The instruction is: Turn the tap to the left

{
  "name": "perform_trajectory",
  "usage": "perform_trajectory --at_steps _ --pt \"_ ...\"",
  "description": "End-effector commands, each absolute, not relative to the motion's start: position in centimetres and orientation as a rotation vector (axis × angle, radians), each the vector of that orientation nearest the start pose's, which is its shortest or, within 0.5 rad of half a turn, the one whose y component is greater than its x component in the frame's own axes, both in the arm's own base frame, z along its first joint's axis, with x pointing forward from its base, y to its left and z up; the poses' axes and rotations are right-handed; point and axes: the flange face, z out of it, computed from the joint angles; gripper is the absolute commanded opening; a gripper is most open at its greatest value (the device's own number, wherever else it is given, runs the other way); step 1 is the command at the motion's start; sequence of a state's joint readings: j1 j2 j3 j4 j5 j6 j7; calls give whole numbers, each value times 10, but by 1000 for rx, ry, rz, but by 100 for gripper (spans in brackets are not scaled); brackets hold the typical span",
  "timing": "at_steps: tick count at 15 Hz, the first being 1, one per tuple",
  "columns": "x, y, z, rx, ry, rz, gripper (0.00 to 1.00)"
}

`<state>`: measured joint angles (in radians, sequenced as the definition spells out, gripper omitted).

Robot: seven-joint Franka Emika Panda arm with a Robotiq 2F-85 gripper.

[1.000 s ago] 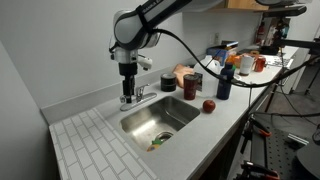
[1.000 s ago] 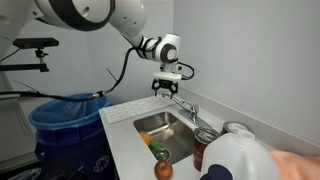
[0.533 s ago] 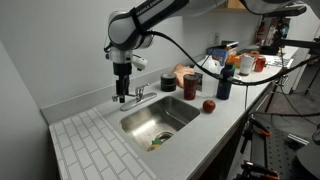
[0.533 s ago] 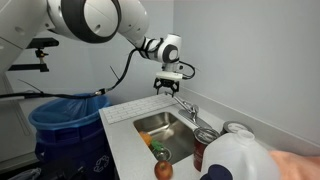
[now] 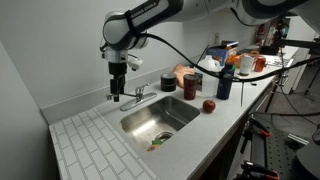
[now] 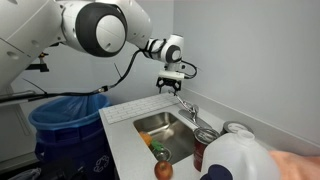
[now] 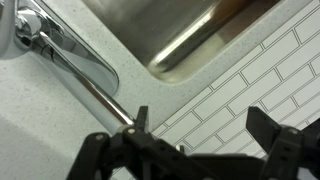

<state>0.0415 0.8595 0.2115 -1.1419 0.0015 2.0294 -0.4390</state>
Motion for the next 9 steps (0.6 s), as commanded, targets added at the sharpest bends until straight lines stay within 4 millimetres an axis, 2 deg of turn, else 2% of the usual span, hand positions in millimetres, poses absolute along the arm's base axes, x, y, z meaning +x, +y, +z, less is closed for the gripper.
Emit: perform_trajectory --at_steps 1,9 --pt "774 153 300 -2842 -889 -144 100" --pt "782 153 301 -2866 -870 -135 100"
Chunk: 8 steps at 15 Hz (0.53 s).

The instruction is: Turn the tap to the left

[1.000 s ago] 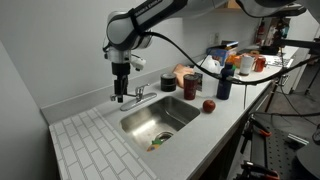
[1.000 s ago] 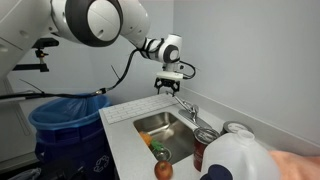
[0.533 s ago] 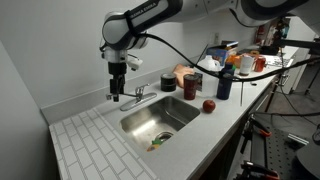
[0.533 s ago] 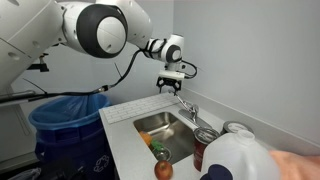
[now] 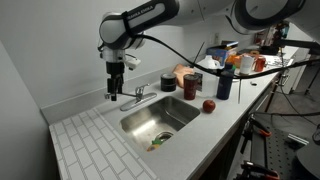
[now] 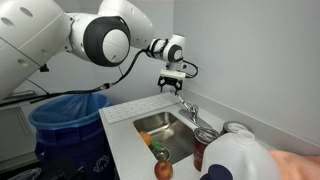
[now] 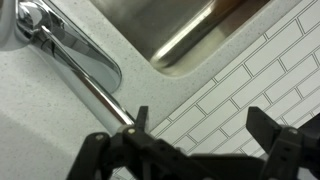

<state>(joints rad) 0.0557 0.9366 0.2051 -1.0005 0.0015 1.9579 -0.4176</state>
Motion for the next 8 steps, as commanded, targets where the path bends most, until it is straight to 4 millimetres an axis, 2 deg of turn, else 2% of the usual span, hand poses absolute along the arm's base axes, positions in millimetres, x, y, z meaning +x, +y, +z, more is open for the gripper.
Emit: perform_trajectory --at_steps 1,8 --pt "780 153 302 -2878 -880 -123 100" --pt "752 155 308 -2943 -954 11 100"
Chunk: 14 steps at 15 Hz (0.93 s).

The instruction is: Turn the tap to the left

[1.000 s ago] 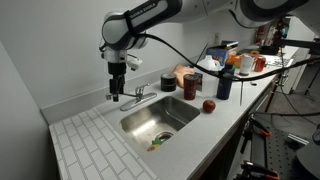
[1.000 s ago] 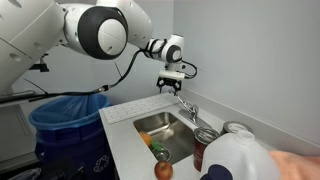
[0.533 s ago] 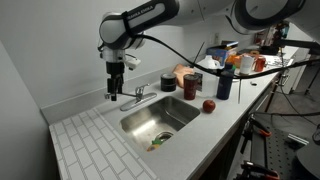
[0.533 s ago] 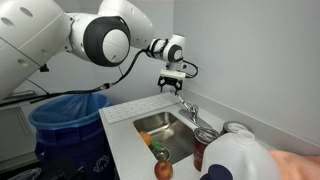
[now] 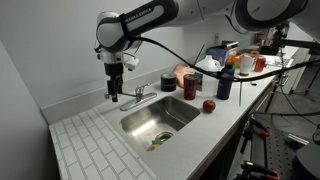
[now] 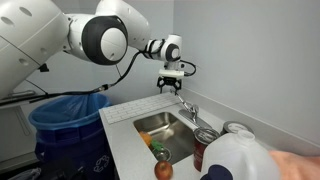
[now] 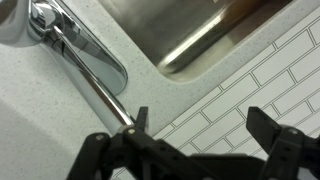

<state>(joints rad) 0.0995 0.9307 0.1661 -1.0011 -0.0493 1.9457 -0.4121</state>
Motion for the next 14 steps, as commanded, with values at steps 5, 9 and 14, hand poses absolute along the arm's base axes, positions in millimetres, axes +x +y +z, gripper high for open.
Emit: perform_trajectory --at_steps 5,9,14 --pt "717 143 322 -2979 -955 119 100" --pt "683 135 342 -3016 -945 131 100" --pt "637 128 376 -3044 -892 75 100"
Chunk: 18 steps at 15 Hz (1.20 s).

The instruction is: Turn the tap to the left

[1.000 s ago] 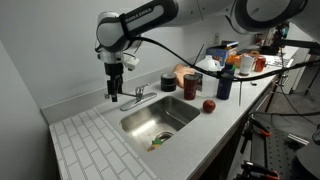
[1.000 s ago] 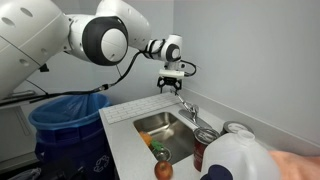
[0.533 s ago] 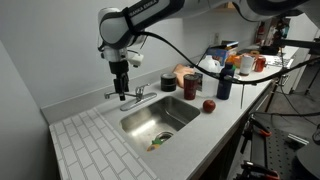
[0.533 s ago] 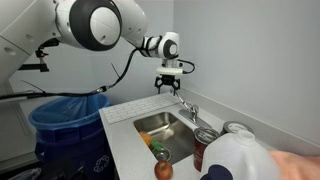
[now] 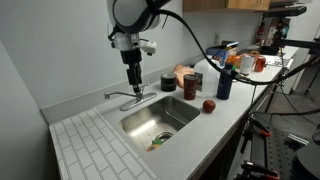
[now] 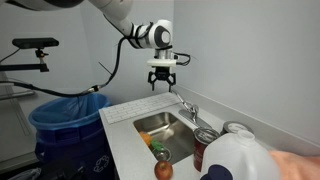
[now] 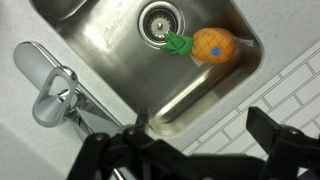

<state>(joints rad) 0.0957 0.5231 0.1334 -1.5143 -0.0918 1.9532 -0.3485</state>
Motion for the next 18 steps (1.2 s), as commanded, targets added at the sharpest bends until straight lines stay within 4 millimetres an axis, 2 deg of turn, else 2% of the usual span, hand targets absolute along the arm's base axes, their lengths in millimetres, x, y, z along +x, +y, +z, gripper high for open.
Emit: perform_trajectory --at_steps 1,4,9,13,18 --pt "626 127 382 -3051 -881 51 100" --pt "594 122 398 -3076 -839 -33 100" --pt "540 114 413 -3103 -753 -215 100" --pt "517 109 428 -3115 -668 -415 100" --pt "500 105 438 -3104 -597 -549 100"
